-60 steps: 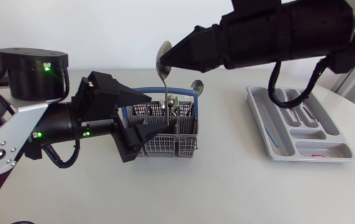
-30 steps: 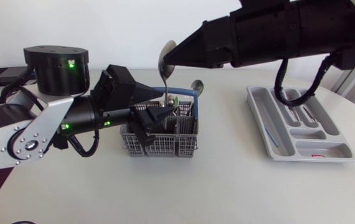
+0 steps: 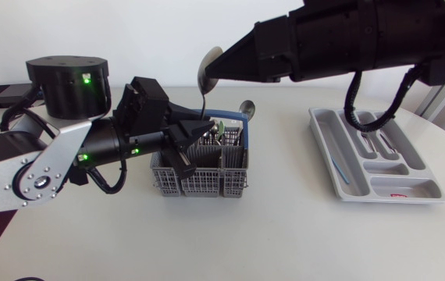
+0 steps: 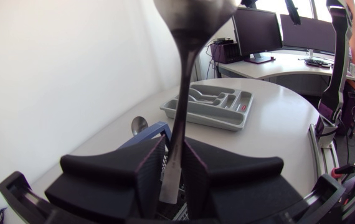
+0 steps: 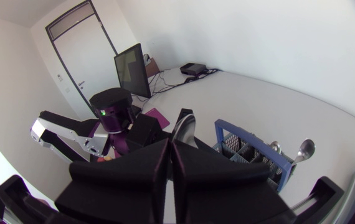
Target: Sort the cutlery from the basket into the organizer compartments.
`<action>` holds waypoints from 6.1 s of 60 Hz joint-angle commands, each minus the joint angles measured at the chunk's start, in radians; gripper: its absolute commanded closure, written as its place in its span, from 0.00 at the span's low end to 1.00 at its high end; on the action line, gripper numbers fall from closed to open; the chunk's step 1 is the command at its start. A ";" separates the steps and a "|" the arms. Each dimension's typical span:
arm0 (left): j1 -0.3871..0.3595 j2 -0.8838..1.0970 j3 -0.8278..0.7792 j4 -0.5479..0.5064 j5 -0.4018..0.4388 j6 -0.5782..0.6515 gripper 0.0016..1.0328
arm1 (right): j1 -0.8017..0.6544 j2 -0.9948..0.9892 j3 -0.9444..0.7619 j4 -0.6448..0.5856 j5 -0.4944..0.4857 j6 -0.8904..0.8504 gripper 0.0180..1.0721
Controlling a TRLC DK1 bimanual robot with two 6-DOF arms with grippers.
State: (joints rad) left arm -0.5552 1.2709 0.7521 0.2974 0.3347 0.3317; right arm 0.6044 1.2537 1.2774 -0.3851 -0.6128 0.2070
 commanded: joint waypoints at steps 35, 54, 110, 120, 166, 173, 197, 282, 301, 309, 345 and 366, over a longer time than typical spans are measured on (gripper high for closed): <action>-0.005 -0.008 -0.030 0.019 -0.017 -0.023 0.97 | -0.022 0.009 0.025 0.022 0.008 0.035 0.94; -0.022 -0.038 -0.048 0.002 0.024 -0.019 0.97 | -0.025 0.006 0.007 0.032 0.022 0.014 0.71; -0.018 -0.053 -0.048 -0.035 0.113 -0.013 0.97 | -0.087 -0.103 -0.133 0.068 0.015 -0.130 0.46; 0.017 -0.053 -0.028 -0.057 0.168 -0.026 0.97 | -0.098 -0.145 -0.176 0.081 0.024 -0.152 0.43; 0.072 0.128 0.182 -0.113 0.380 -0.273 0.97 | -0.029 -0.139 -0.378 0.261 0.202 -0.239 0.42; 0.063 0.150 0.204 -0.121 0.392 -0.286 0.97 | -0.034 -0.102 -0.377 0.290 0.203 -0.242 0.43; 0.028 0.205 0.234 -0.126 0.326 -0.315 0.97 | -0.018 -0.020 -0.332 0.354 0.338 -0.201 0.52; -0.018 0.254 0.234 -0.096 0.181 -0.326 0.97 | 0.011 0.072 -0.270 0.414 0.416 -0.127 0.94; -0.017 0.223 0.242 -0.118 0.150 -0.327 0.45 | -0.009 0.052 -0.288 0.405 0.409 -0.132 0.94; -0.017 0.186 0.242 -0.132 0.093 -0.315 0.28 | -0.037 0.030 -0.302 0.382 0.397 -0.138 0.94; 0.043 0.048 0.247 -0.216 -0.091 -0.220 0.11 | -0.611 -0.007 -0.302 0.203 0.153 -0.317 0.94; -0.002 0.025 0.210 -0.265 -0.198 -0.111 0.11 | -0.879 0.322 -0.095 0.129 0.154 -0.452 0.94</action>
State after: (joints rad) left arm -0.5453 1.3216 0.9771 0.0444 0.1535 0.1825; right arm -0.2363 1.5002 1.1076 -0.2379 -0.4652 -0.2066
